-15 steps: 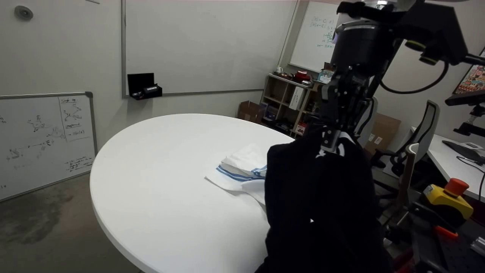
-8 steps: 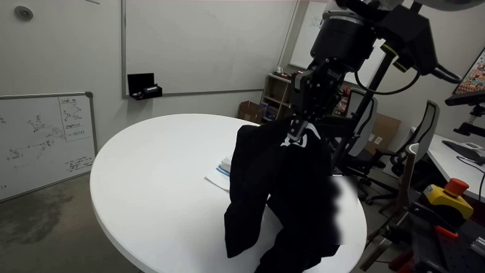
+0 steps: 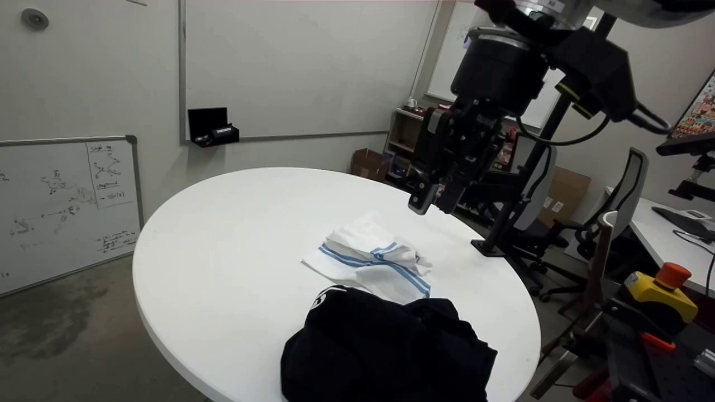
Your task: Unhang the cloth from the stand
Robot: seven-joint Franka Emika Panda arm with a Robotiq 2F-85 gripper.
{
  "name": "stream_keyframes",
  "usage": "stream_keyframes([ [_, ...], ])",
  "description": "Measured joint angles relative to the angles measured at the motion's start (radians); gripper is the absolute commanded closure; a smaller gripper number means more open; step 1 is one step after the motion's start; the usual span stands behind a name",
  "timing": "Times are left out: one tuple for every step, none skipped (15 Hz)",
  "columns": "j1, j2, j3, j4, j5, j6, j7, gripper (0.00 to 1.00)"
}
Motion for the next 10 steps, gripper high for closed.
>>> stream_keyframes([
  [0.000, 0.000, -0.002, 0.001, 0.000, 0.000, 0.002, 0.02],
  [0.000, 0.000, -0.004, 0.002, 0.000, 0.000, 0.003, 0.00],
  [-0.001, 0.000, -0.006, 0.005, 0.000, 0.000, 0.004, 0.00],
  [-0.002, -0.001, -0.010, 0.009, 0.003, 0.000, 0.005, 0.00],
  [-0.003, -0.001, -0.013, 0.013, 0.007, 0.000, 0.005, 0.00],
  [-0.005, -0.003, -0.017, 0.018, 0.012, 0.000, 0.005, 0.00],
  [-0.006, -0.005, -0.022, 0.022, 0.018, 0.000, 0.005, 0.00],
  [-0.009, -0.007, -0.026, 0.027, 0.025, 0.000, 0.005, 0.00],
  [-0.011, -0.009, -0.030, 0.030, 0.030, 0.000, 0.005, 0.00],
  [-0.014, -0.012, -0.033, 0.034, 0.036, 0.000, 0.005, 0.00],
])
